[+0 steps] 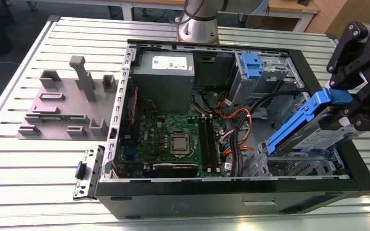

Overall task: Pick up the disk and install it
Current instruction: 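Insert the disk into the insertion slot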

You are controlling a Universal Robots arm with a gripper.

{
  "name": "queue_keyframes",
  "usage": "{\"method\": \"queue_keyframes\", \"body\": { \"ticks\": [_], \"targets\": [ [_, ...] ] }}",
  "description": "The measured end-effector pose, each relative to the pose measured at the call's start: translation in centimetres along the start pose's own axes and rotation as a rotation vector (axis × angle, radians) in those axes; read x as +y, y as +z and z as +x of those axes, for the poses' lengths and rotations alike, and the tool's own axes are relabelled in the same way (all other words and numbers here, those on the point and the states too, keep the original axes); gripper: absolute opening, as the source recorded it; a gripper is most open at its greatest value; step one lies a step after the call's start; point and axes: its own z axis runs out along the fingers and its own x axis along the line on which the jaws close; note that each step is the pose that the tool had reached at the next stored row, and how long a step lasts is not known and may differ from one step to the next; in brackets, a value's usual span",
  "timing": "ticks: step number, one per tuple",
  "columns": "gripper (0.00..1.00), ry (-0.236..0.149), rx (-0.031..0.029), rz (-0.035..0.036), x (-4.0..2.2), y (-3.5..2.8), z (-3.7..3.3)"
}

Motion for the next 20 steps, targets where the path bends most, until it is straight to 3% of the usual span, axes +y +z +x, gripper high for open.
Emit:
{"method": "queue_keyframes", "body": {
  "ticks": [20],
  "targets": [
    [0.36, 0.000, -0.0001, -0.0001, -0.20, 1.17, -0.71]
  ]
}}
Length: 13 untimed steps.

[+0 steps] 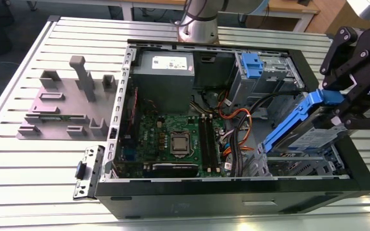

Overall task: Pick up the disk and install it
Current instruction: 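Insert the disk into the insertion slot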

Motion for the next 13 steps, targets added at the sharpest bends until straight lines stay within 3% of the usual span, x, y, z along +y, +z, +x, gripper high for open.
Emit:
{"method": "queue_keyframes", "body": {
  "ticks": [13],
  "targets": [
    [0.36, 0.000, 0.0001, 0.0000, -0.06, 0.98, 0.08]
  ]
}}
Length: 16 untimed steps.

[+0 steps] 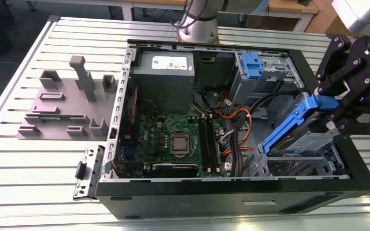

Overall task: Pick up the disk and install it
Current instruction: 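Insert the disk into the insertion slot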

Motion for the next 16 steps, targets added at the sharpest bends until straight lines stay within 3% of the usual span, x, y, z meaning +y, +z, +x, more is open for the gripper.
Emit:
{"method": "queue_keyframes", "body": {
  "ticks": [16],
  "targets": [
    [0.36, 0.000, -0.0001, 0.0000, -0.02, 0.42, 0.04]
  ]
}}
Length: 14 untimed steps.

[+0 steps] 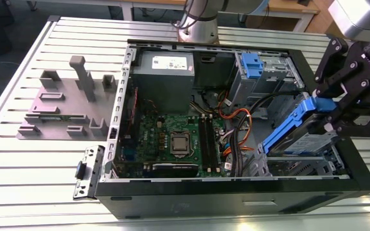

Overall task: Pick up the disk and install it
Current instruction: 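Insert the disk into the insertion slot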

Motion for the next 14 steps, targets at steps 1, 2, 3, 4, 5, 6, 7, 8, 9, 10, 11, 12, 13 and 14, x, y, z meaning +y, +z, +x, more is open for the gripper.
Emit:
{"method": "queue_keyframes", "body": {
  "ticks": [1, 2, 3, 4, 5, 6, 7, 8, 9, 10, 11, 12, 13, 14],
  "targets": [
    [0.36, 0.000, 0.0001, 0.0000, 0.00, 0.01, 0.00],
    [0.36, 0.000, 0.0001, 0.0000, 0.00, 0.03, 0.00],
    [0.36, 0.000, 0.0001, 0.0000, 0.00, 0.04, 0.00],
    [0.36, 0.000, 0.0000, 0.0000, 0.00, 0.06, 0.01],
    [0.36, 0.000, 0.0000, 0.0000, 0.00, 0.08, 0.01],
    [0.36, 0.000, 0.0000, 0.0000, 0.00, 0.10, 0.01],
    [0.36, 0.000, 0.0000, 0.0000, 0.00, 0.11, 0.01],
    [0.36, 0.000, 0.0000, 0.0000, -0.02, 0.39, 0.04],
    [0.36, 0.000, 0.0000, 0.0000, -0.03, 0.60, 0.05],
    [0.36, 0.000, 0.0000, 0.0000, -0.03, 0.61, 0.06],
    [0.36, 0.000, 0.0000, 0.0000, -0.03, 0.63, 0.06],
    [0.36, 0.000, 0.0000, 0.0000, -0.04, 0.65, 0.06],
    [0.36, 0.000, 0.0000, 0.0000, -0.04, 0.67, 0.06],
    [0.36, 0.000, 0.0000, 0.0000, -0.04, 0.69, 0.06]
  ]
}}
